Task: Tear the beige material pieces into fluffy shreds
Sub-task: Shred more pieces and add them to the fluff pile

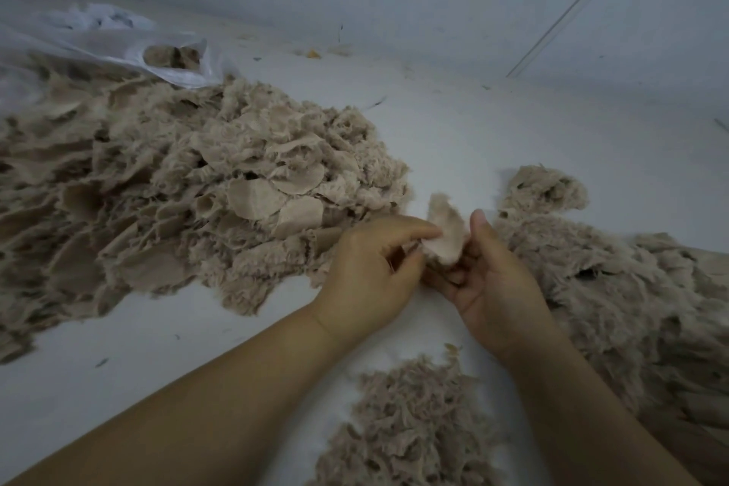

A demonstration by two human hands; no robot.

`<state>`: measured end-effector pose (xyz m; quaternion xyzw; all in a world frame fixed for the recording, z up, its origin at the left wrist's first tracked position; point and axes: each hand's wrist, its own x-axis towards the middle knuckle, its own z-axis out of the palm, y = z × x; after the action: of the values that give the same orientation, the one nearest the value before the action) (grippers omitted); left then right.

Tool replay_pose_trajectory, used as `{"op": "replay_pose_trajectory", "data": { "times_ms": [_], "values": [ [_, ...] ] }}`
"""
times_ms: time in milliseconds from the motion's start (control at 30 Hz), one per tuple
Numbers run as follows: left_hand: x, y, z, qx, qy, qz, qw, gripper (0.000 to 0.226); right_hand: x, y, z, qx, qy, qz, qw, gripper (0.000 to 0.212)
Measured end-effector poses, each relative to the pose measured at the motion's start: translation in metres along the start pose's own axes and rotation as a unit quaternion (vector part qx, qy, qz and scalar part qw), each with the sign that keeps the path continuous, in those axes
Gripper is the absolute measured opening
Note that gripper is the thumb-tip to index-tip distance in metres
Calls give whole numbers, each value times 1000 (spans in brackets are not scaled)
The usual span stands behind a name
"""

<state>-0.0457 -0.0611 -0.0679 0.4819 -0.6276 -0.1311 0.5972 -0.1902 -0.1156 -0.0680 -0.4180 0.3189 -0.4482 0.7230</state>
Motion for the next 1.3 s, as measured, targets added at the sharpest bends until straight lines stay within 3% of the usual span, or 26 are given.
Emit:
{"op": "replay_pose_trajectory", "data": {
  "times_ms": [100,267,367,400,467,533,600,900,967,1067,1167,1233,1300],
  "values": [
    [0,1,1,45,-24,53,997,24,0,1,-2,-26,-22,-11,999,48],
    [1,13,-1,-81,0,-123,989,3,1,5,-2,-91,-7,-22,996,35],
    [6,10,-1,-75,-12,-211,975,29,-1,6,2,-149,-11,-42,988,46],
    [8,9,-1,-75,-15,-233,970,26,-1,7,1,-164,-9,-46,985,53],
    [9,6,-1,-113,-7,-255,960,13,-1,7,1,-165,-21,-57,984,48],
    [9,4,-4,-174,9,-280,944,23,-3,5,3,-154,-32,-57,986,37],
    [10,3,-7,-221,14,-309,925,28,-4,3,4,-144,-24,-47,988,40],
    [12,5,-6,-224,-10,-319,921,29,-4,2,5,-131,-17,-21,991,44],
    [12,5,-6,-228,7,-315,921,33,-2,3,5,-128,-9,-14,992,33],
    [13,6,-6,-231,51,-308,922,36,1,4,5,-81,23,-25,996,41],
    [24,3,-19,-129,128,-274,944,31,3,3,5,-32,45,-6,998,42],
    [34,-1,-37,51,143,-209,966,24,2,2,5,-10,62,7,998,41],
    [39,-4,-53,259,95,-141,951,21,2,2,5,11,78,11,997,39]
  ]
}}
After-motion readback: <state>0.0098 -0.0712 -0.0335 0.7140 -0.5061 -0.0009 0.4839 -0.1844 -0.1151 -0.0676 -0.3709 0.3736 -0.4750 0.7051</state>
